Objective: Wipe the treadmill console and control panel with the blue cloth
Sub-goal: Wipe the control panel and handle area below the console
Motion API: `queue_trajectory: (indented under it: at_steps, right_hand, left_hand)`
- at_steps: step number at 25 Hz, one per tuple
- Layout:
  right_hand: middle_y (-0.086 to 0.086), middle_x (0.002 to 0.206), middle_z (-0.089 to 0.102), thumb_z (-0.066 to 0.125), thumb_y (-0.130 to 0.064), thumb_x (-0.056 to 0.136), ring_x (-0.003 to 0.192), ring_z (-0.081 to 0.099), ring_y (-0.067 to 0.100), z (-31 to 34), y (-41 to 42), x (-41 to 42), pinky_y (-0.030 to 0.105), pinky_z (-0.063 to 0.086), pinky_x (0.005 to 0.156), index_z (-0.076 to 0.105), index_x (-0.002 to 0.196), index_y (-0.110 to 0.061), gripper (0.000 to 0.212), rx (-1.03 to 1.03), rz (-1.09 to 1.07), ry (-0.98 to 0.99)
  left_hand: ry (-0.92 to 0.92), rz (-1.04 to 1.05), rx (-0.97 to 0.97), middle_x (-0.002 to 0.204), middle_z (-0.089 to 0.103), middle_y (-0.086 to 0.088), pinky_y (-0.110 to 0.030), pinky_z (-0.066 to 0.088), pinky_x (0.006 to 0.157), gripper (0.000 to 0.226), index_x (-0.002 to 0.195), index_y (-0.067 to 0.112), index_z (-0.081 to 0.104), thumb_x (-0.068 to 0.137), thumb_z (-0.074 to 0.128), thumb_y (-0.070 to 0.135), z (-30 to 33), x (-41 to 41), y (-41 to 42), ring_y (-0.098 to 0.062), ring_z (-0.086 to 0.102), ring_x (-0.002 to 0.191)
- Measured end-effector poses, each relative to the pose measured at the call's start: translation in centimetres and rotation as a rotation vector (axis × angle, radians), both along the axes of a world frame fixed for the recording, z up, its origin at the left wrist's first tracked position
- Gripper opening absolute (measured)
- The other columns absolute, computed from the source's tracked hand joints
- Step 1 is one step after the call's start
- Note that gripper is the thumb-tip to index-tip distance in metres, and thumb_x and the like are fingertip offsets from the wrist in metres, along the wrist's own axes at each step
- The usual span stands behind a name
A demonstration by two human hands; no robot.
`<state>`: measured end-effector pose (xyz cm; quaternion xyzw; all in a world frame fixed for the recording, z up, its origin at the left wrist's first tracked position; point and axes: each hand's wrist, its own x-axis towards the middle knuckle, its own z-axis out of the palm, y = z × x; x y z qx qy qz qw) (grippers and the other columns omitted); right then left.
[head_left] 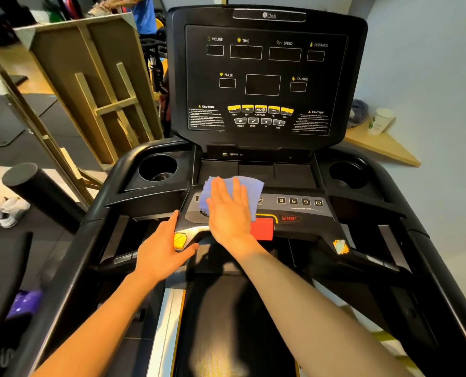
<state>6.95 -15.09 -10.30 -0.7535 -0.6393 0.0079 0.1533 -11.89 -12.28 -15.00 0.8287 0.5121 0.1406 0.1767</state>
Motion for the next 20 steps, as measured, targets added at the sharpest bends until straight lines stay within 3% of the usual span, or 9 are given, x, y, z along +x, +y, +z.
queue_trajectory:
  at_steps: [3,8,12,14,16,18,20]
  right_hand:
    - [0.009,0.165,0.023,0.046,-0.024,0.104,0.153,0.007,0.045,-0.4,1.0,-2.2,0.051,0.000,0.124,0.021,0.158,-0.009,0.062,0.009,0.035,0.014]
    - [0.007,0.168,0.020,0.034,-0.030,0.108,0.154,0.003,0.041,-1.2,1.2,-3.6,0.051,-0.004,0.124,0.016,0.160,-0.010,0.058,0.008,0.089,0.003]
    - [0.005,0.168,0.021,0.031,-0.029,0.109,0.155,-0.002,0.040,-1.6,0.6,-5.0,0.051,-0.004,0.125,0.021,0.159,-0.010,0.055,-0.001,0.211,-0.001]
    - [0.005,0.168,0.021,0.033,-0.029,0.109,0.156,-0.004,0.037,-2.0,0.1,-6.0,0.048,-0.007,0.126,0.021,0.159,-0.009,0.055,0.002,0.246,0.022]
    - [0.006,0.168,0.019,0.031,-0.030,0.110,0.156,-0.007,0.033,-2.4,-0.3,-6.6,0.043,-0.013,0.124,0.019,0.159,-0.009,0.055,0.010,0.270,0.031]
    - [0.006,0.169,0.017,0.028,-0.032,0.110,0.156,-0.007,0.031,-2.7,-0.8,-7.1,0.039,-0.017,0.122,0.018,0.159,-0.009,0.055,0.028,0.287,0.031]
    - [0.007,0.169,0.017,0.028,-0.031,0.111,0.156,-0.006,0.029,-3.2,-1.1,-7.4,0.037,-0.019,0.121,0.019,0.159,-0.009,0.054,0.044,0.306,0.033]
  left_hand:
    - [-0.023,-0.008,0.014,0.137,0.056,-0.001,-0.027,0.050,0.076,0.099,0.156,0.025,0.020,0.078,0.064,0.066,-0.1,-0.2,0.0,-0.018,0.062,0.112]
    - [-0.110,-0.067,0.014,0.115,0.063,0.010,-0.033,0.057,0.071,0.084,0.145,0.038,0.033,0.074,0.057,0.075,-0.1,-0.3,0.0,-0.010,0.064,0.094]
    - [-0.101,-0.058,0.029,0.093,0.060,0.013,-0.029,0.049,0.057,0.044,0.106,0.032,0.054,0.075,0.065,0.061,0.2,-0.1,-0.2,-0.009,0.061,0.075]
    - [-0.094,-0.064,0.011,0.079,0.057,0.014,-0.026,0.042,0.051,0.016,0.080,0.037,0.050,0.075,0.059,0.050,0.6,-0.1,-0.3,-0.010,0.058,0.065]
    - [-0.084,-0.079,-0.001,0.064,0.052,0.012,-0.024,0.037,0.048,0.011,0.067,0.039,0.043,0.073,0.048,0.047,0.7,-0.2,-0.4,-0.011,0.053,0.055]
    - [-0.085,-0.077,0.018,0.063,0.053,0.010,-0.025,0.037,0.047,0.015,0.069,0.034,0.051,0.073,0.045,0.046,0.3,-0.6,-0.2,-0.010,0.052,0.052]
    - [-0.082,-0.081,0.059,0.074,0.057,0.011,-0.025,0.038,0.047,0.022,0.082,0.026,0.058,0.075,0.047,0.043,-0.2,-1.0,0.1,-0.010,0.053,0.055]
